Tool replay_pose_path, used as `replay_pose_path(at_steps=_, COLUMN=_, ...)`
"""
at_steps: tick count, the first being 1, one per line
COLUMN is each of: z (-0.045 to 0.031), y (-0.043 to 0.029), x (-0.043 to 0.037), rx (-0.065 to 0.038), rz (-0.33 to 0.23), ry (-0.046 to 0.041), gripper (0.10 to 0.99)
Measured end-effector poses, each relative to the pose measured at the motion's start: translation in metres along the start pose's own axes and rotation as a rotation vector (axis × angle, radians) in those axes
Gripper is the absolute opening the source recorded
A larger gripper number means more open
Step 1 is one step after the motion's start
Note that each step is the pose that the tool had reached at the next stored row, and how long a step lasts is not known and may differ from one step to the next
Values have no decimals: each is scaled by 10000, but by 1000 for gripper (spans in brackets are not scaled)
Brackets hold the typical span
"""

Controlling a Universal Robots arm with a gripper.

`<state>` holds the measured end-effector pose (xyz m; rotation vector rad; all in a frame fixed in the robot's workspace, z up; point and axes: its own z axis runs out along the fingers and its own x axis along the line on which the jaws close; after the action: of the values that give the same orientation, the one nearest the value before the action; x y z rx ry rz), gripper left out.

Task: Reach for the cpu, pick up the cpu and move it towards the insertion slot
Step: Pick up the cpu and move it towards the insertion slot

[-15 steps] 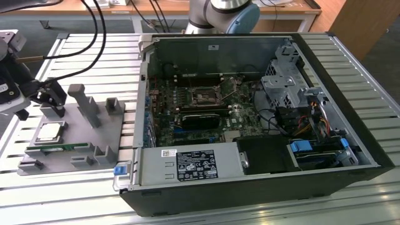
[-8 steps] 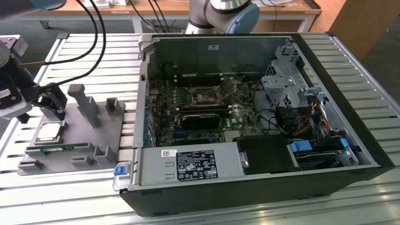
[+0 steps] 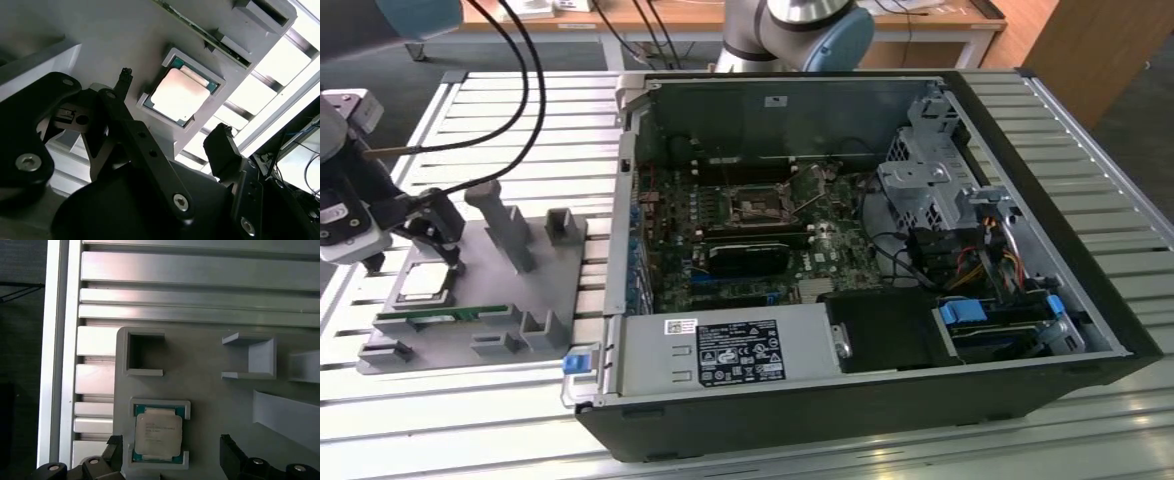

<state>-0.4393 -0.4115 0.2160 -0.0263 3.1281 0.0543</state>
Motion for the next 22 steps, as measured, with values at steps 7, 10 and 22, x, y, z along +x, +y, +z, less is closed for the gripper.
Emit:
replay_pose_path(at_steps=7, z=128, y=-3, x=59, rx=-1, rz=20, ry=2, gripper=851)
replay_pose_path(at_steps=10, z=181, y=-5, x=75, rx=0, rz=22, ry=14, gripper=851)
replay_pose_path(at_steps=22, z=307, y=-8, x=94, rx=1, rz=24, ry=60, gripper=686)
